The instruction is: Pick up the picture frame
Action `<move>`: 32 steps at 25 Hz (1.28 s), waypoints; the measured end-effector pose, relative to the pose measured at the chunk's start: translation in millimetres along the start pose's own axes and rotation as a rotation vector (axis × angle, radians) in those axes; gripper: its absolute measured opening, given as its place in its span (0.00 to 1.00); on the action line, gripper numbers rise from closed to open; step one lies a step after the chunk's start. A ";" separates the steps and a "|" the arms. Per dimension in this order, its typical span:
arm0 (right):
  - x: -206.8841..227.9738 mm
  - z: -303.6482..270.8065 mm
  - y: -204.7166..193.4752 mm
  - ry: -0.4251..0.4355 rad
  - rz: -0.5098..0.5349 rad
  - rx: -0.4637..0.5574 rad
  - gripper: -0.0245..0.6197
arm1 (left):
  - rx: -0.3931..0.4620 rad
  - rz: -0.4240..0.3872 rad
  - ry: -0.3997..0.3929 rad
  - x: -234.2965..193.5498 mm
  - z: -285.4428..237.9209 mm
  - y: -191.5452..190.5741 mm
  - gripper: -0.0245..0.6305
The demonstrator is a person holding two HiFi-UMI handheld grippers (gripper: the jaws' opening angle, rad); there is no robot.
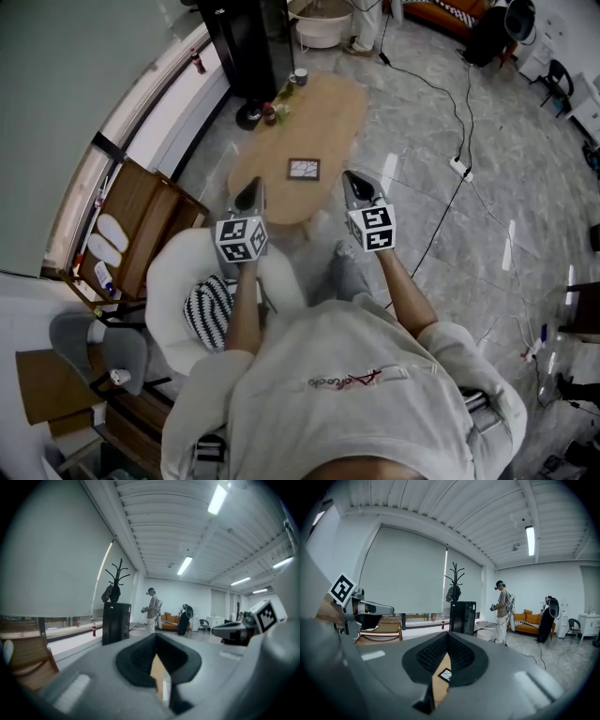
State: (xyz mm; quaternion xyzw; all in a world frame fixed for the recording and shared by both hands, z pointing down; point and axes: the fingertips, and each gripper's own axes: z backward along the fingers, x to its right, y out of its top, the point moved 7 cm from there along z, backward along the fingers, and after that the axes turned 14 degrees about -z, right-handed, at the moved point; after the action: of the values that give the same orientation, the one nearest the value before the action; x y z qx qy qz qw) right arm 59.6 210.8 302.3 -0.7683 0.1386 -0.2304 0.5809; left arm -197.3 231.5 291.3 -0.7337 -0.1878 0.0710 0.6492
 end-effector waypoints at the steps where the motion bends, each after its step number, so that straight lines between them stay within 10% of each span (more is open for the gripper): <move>1: 2.7 -1.2 -0.9 0.000 -0.002 -0.001 0.05 | -0.003 -0.002 -0.002 1.0 -3.2 -0.3 0.04; 32: 151.5 -198.2 57.3 0.042 -0.041 -0.041 0.05 | -0.076 0.003 0.006 -51.3 -247.4 18.0 0.04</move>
State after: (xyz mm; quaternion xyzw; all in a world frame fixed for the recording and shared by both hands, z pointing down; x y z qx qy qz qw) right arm 90.3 -42.7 320.1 -0.7778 0.1396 -0.2553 0.5571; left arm -155.1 -18.0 302.9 -0.7583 -0.1872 0.0624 0.6213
